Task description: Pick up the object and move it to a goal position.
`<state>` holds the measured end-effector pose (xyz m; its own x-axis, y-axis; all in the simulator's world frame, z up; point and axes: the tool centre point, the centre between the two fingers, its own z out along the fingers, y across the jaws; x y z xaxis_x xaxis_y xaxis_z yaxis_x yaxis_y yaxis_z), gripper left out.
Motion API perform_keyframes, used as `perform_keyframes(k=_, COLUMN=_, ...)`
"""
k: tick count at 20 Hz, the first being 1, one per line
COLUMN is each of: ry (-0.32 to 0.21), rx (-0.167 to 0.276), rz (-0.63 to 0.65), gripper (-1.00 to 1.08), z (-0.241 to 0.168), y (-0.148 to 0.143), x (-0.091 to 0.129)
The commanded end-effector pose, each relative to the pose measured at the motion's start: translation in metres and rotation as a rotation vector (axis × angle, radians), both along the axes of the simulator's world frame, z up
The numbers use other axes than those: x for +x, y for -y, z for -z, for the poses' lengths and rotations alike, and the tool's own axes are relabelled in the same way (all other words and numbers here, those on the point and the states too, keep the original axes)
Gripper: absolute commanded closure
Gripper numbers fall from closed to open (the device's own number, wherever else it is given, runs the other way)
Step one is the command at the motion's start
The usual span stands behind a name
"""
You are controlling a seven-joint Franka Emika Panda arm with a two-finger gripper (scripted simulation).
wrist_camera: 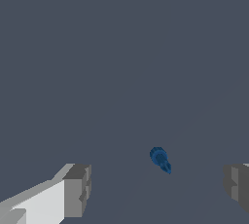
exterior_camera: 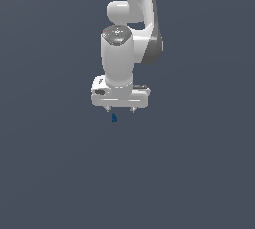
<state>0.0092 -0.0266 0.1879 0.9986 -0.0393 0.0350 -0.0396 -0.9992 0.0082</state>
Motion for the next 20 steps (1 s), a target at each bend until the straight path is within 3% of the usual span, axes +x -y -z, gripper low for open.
perform_keyframes(k=1, ry=0.000, rx=0.000, rz=0.000, gripper=-0.92, z=0.0000, y=0.0000, x=0.0000)
perform_keyframes(k=12, ry=-0.017, rx=-0.013, rz=0.013, gripper=-0.92, z=-0.0046, y=0.0074, x=-0.0079)
perform_keyframes(k=20, ry=-0.020, rx=-0.016, rz=-0.045, gripper=-0.92, z=0.0001, y=0.0099, x=-0.0096)
